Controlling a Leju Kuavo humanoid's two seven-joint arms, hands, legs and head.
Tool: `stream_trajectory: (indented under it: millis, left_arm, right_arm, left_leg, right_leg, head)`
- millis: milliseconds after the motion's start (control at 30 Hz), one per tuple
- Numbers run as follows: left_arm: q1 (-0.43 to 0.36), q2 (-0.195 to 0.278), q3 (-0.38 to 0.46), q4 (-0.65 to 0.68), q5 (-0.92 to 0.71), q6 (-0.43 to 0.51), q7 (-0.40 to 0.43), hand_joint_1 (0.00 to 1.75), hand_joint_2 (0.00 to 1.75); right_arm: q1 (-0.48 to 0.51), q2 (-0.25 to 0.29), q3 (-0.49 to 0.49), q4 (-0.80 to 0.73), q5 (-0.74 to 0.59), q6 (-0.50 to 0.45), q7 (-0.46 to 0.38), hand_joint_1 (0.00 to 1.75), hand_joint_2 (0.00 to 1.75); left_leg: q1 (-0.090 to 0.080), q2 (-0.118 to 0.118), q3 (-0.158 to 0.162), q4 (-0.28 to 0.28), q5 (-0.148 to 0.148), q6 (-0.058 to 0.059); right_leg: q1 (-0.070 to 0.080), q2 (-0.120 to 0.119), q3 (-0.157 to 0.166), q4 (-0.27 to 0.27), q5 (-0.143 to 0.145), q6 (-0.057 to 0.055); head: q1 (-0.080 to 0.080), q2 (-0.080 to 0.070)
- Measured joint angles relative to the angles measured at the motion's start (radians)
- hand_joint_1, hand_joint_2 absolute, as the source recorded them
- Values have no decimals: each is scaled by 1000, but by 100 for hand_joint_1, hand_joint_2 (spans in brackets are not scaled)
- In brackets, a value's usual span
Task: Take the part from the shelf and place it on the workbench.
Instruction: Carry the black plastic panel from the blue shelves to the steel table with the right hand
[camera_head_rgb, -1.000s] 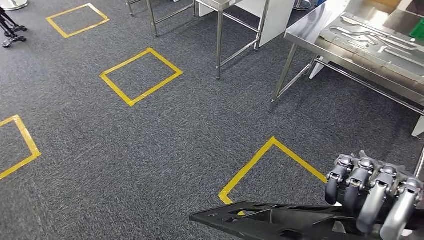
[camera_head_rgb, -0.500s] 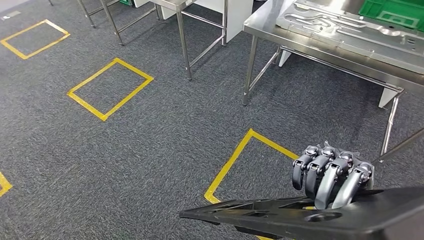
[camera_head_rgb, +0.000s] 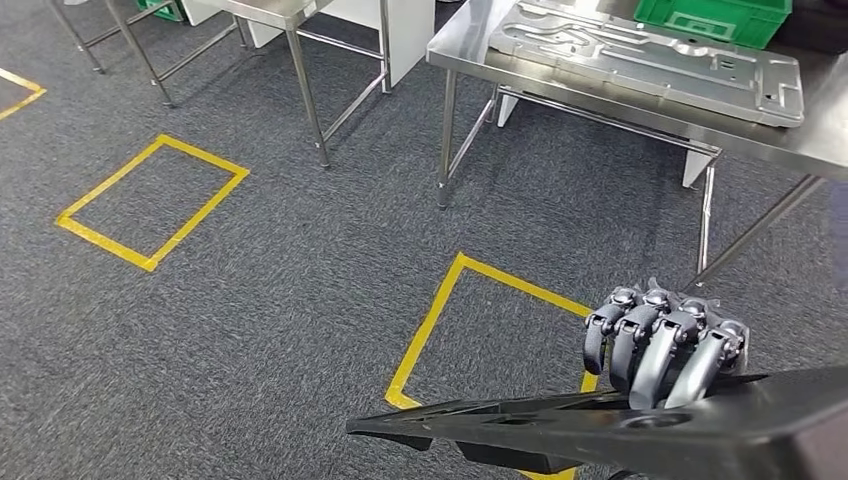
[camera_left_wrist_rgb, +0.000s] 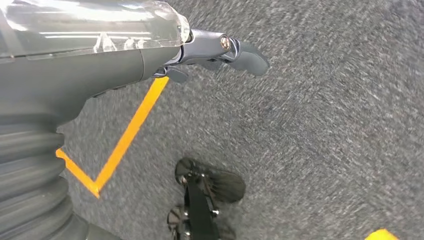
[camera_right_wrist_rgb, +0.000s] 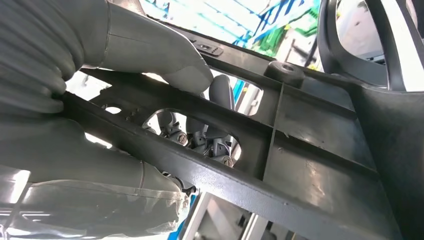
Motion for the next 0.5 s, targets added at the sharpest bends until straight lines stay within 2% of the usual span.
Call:
stream_trajectory:
  millis: [33,67,100,133,167,233,267,333,367,400,467,500]
  left_arm:
    - [2,0,0,0,0,0,0,0,175]
    - [2,0,0,0,0,0,0,0,175]
    - [2,0,0,0,0,0,0,0,175]
    - [1,0,0,0,0,-1,0,0,175]
    - [1,0,0,0,0,-1,0,0,175]
    - [0,0,0,0,0,-1,-1,0,175]
    - [-1,0,0,0,0,-1,-1,0,175]
    - [-2,0,0,0,2,-2,-3,0,175]
    - [-3,0,0,0,2,-2,-5,0,175]
    - [-5,0,0,0,4,-3,-7,0,175]
    - [-3,0,0,0,7,-4,-12,0,175]
    - [-1,0,0,0,9,-5,-15,0,175]
  right_arm:
    - [2,-1,2,0,1,0,-2,157,175]
    - [4,-2,3,0,1,0,-3,157,175]
    - [5,-3,4,0,2,0,-4,157,175]
    - [5,-3,5,0,2,0,-4,157,175]
    - [5,-4,6,0,2,0,-4,157,175]
    - [3,-4,9,0,2,0,-5,157,175]
    - [2,-4,10,0,2,0,-5,157,175]
    - [1,-4,11,0,2,1,-5,157,175]
    - [1,-4,11,-1,1,2,-6,157,175]
    - [0,-5,12,-1,0,3,-6,157,175]
    - [-3,-5,14,-2,-2,7,-6,157,175]
    - [-4,-5,15,-2,-2,9,-5,157,175]
  left_leg:
    - [-1,13,0,0,-1,0]
    - [-1,25,1,0,-3,0]
    - [-1,37,2,1,-4,-2]
    - [-1,48,5,1,-7,-4]
    - [-2,57,9,2,-10,-7]
    - [-7,75,16,5,-18,-18]
    - [-10,84,18,6,-22,-24]
    - [-10,103,23,6,-28,-35]
    - [-8,97,23,12,-34,-41]
    - [-5,79,17,31,-49,-46]
    - [-1,23,-28,133,-107,-54]
    - [-1,5,-62,203,-140,-56]
  right_leg:
    - [-2,-7,-28,53,-17,3]
    - [-4,-11,-41,75,-16,6]
    - [-5,-16,-31,56,5,7]
    - [-6,-26,-1,-2,40,6]
    - [-4,-48,40,-77,73,3]
    - [2,-80,97,-186,109,-8]
    - [6,-83,105,-205,111,-15]
    - [7,-58,102,-208,112,-27]
    - [5,-47,103,-211,114,-33]
    - [3,-37,104,-214,117,-39]
    - [-1,-17,105,-216,120,-48]
    - [0,-6,104,-216,120,-51]
  head:
    - [0,0]
    - [0,0]
    - [0,0]
    - [0,0]
    - [0,0]
    - [-1,0]
    - [-1,0]
    - [-2,0]
    - [-2,0]
    - [-3,0]
    - [-5,0]
    - [-6,0]
